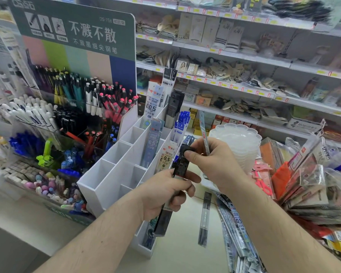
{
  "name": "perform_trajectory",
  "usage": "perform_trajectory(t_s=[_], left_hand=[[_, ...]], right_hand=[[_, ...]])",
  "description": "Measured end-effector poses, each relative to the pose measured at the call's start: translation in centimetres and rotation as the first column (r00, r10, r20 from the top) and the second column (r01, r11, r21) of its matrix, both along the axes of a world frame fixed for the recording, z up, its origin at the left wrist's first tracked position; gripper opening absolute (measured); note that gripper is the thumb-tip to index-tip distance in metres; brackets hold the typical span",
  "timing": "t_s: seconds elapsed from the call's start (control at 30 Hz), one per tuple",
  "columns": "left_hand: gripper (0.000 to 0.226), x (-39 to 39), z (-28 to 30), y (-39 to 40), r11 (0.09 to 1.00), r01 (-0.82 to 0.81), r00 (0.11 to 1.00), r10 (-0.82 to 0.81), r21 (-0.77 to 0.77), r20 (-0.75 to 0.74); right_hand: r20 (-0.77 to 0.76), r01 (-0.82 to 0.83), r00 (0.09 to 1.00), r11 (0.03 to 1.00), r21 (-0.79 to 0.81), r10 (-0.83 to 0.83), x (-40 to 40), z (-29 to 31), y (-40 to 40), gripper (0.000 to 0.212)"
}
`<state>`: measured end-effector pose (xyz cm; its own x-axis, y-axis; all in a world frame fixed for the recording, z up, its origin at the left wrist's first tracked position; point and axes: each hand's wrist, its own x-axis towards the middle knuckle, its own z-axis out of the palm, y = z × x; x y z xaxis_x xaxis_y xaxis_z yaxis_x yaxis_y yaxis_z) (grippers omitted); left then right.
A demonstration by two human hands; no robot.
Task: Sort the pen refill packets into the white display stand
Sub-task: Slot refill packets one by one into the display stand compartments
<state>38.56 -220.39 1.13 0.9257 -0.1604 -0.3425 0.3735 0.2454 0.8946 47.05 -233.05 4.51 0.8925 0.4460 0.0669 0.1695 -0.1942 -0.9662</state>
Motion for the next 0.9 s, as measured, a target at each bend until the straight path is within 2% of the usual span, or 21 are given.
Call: perform_trajectory(t_s=[0.07,0.13,0.2,0.3,0.37,0.43,0.5,0.57,0.67,0.73,0.8,0.83,0.9], left_hand=[[0.01,0.1,0.0,0.1,1.0,0.006,1.0,-0.006,-0.003,-0.003],[0.005,0.1,0.0,0.1,1.0,0.024,1.0,-0.024,0.001,0.009],[0.002,0.0,0.1,0.1,0.999,0.043,0.999,-0.043,0.003,0.026],[0.014,-0.1,0.4,0.1,1.0,0.004,1.0,-0.004,0.016,0.03],[0.018,-0.3,0.2,0.3,0.991,-0.052,0.998,0.046,0.125,0.05],[0.018,-0.4,0.1,0.3,0.964,-0.083,0.993,0.059,0.254,0.103],[0.02,-0.3,0.1,0.4,0.961,-0.096,0.99,0.067,0.26,0.12],[0.021,0.0,0.3,0.5,0.978,-0.104,0.992,0.088,0.18,0.092],[0.023,0.1,0.9,0.8,0.995,-0.071,0.997,0.068,0.077,0.04],[0.023,0.4,1.0,1.0,0.995,-0.055,0.998,0.053,0.081,0.033],[0.019,0.9,0.6,1.3,0.979,-0.118,0.992,0.108,0.169,0.07],[0.016,1.3,0.3,1.5,0.943,-0.189,0.979,0.159,0.272,0.131],[0.007,1.8,-0.1,2.2,0.784,-0.359,0.924,0.221,0.506,0.313]], right_hand=[[-0.114,-0.05,0.992,0.999,0.019,0.052,0.2,-0.1,-0.3,0.016],[-0.237,-0.192,0.954,0.981,-0.007,0.184,0.2,-0.5,-0.6,0.013],[-0.301,-0.245,0.926,0.969,-0.016,0.229,0.0,-0.8,-0.7,0.011],[-0.252,-0.092,0.964,0.996,-0.005,0.088,0.6,-0.4,-0.7,0.015],[-0.235,0.026,0.972,0.998,0.058,-0.012,1.2,0.0,-0.9,0.02],[-0.253,0.056,0.967,0.99,0.131,-0.021,1.6,0.0,-0.9,0.019],[-0.284,0.003,0.958,0.986,0.169,0.046,1.5,-0.1,-0.8,0.02],[-0.319,-0.099,0.936,0.98,0.17,0.15,1.4,-0.6,-0.5,0.023],[-0.297,-0.226,0.924,0.971,0.082,0.24,1.4,-1.4,-0.2,0.02],[-0.294,-0.24,0.924,0.969,0.049,0.244,1.4,-1.5,0.1,0.013],[-0.286,-0.192,0.938,0.981,0.038,0.195,1.8,-0.7,0.5,0.011],[-0.281,-0.123,0.951,0.991,0.047,0.132,2.4,0.0,0.5,0.012],[-0.256,0.036,0.967,0.991,0.125,-0.003,4.1,1.6,0.2,0.014]])
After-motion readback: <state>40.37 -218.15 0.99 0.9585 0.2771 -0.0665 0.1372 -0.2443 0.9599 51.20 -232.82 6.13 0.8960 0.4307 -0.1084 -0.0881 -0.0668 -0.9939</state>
